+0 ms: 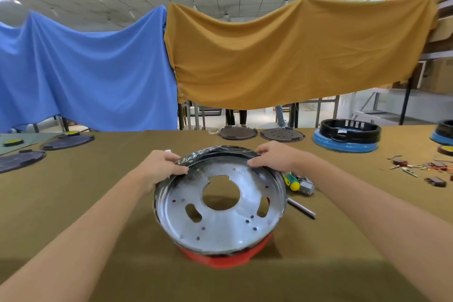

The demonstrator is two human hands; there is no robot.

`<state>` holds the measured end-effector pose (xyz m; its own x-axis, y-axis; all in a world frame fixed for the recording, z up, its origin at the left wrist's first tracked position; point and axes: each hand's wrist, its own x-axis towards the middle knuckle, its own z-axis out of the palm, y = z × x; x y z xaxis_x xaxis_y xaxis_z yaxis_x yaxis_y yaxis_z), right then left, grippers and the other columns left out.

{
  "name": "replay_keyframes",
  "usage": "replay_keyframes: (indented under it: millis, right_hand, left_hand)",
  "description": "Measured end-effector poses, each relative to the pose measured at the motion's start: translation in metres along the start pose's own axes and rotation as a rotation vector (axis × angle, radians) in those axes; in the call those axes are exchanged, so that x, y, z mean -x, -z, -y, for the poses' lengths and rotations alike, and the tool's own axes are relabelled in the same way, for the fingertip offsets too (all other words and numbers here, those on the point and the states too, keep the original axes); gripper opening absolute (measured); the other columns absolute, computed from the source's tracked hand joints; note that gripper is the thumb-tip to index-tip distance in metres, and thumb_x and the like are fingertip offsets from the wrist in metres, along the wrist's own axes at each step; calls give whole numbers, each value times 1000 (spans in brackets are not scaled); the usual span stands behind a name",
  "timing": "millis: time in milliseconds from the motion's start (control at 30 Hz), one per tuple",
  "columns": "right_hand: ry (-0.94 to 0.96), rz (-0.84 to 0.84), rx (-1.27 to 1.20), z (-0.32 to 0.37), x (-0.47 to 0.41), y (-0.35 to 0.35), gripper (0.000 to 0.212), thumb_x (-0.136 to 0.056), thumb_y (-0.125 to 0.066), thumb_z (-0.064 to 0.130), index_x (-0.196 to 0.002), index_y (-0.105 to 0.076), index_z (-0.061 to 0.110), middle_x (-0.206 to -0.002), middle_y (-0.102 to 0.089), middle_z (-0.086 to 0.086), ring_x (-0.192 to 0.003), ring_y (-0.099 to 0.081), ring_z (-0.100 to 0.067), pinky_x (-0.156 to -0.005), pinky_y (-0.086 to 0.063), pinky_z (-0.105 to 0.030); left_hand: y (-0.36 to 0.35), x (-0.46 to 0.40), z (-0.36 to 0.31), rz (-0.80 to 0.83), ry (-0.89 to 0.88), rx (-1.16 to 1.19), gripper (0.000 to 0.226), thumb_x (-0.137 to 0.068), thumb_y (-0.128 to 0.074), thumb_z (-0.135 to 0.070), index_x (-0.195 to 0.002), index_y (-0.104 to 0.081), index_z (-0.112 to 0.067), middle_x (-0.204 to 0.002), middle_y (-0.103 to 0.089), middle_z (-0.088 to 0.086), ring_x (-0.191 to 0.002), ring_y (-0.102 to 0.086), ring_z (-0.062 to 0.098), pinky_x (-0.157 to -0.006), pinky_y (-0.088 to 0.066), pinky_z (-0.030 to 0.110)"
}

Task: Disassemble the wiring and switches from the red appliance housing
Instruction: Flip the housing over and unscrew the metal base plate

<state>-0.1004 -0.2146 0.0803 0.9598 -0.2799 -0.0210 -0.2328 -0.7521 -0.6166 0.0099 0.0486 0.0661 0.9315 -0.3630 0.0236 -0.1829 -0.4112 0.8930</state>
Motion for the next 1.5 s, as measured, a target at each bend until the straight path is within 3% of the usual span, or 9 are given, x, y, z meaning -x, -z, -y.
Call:
replay_keyframes:
  millis: [167, 267, 533, 600, 700, 800, 933, 1333, 1500]
  right_hand:
    - [-44, 4, 23, -6, -17, -9, 29, -90, -71, 37, -92, -69, 7, -92, -72, -17, -75, -64, -24, -71, -54, -35]
    - [-101, -51, -158, -11, -28, -4, 30, -89, -71, 27, -106, -66, 2, -104, -70, -24, -81, -70, -32, -79, -59, -42]
    - [-169, -37, -199, -44, -37, -8, 48, -98, -51, 55, -114, -66, 11, -115, -66, -17, -103, -66, -22, -69, -53, -30]
    - [-182, -197, -270, -52, -36, -3, 46, -102, -43, 52, -102, -65, 11, -100, -69, -11, -85, -64, -17, -65, -52, -29]
    - [-169, -355, 109, -69, -38, 1, 25, -100, -55, 34, -102, -57, 10, -96, -65, -8, -84, -62, -20, -76, -57, -37]
    - [-227, -204, 408, -77, -35, -6, 22, -96, -59, 26, -109, -54, 9, -99, -63, -8, -90, -61, -23, -79, -56, -37]
    - [-210, -232, 528, -81, -38, -17, 19, -96, -57, 22, -109, -49, 10, -100, -63, -8, -89, -59, -25, -75, -53, -36]
    - [43, -622, -676, -32, -16, 30, 25, -90, -70, 8, -113, -61, 9, -84, -65, -11, -63, -60, -16, -66, -58, -30]
    - [140, -586, -956, 1, -21, 31, 21, -94, -68, 14, -112, -59, 9, -80, -68, -12, -61, -64, -18, -60, -58, -27]
  left_hand:
    - [2, -13, 3, 16, 11, -18, 20, -82, -78, -7, -99, -70, -14, -137, -56, 10, -111, -63, 30, -94, -54, 44]
    - [3, -23, 10, 38, 33, 132, 22, -86, -69, 2, -100, -71, -15, -105, -66, 1, -86, -70, 20, -78, -59, 37]
    - [-14, -21, 25, 108, 182, 11, 30, -85, -55, 2, -106, -67, -17, -101, -73, 14, -87, -68, 28, -64, -54, 32]
    - [-18, -19, 30, 95, 189, 14, 29, -85, -50, 3, -103, -67, -12, -98, -72, 16, -81, -65, 27, -64, -51, 32]
    - [-24, -19, 35, 50, 199, 42, 29, -84, -47, 3, -103, -66, -7, -101, -71, 21, -86, -66, 32, -73, -52, 39]
    - [-26, -21, 34, 38, 207, 47, 28, -85, -46, 4, -101, -65, -7, -103, -71, 21, -99, -67, 39, -76, -54, 42]
    - [-25, -19, 30, 43, 205, 58, 29, -85, -46, 5, -101, -66, -8, -103, -71, 20, -88, -67, 33, -62, -51, 31]
    - [-16, -20, 23, 96, 204, 75, 28, -83, -53, 8, -98, -71, -8, -90, -73, 15, -68, -64, 23, -38, -44, 20]
    - [-7, -35, 13, 170, 183, -30, 29, -86, -53, 11, -102, -71, -4, -107, -70, 24, -96, -68, 37, -90, -55, 52]
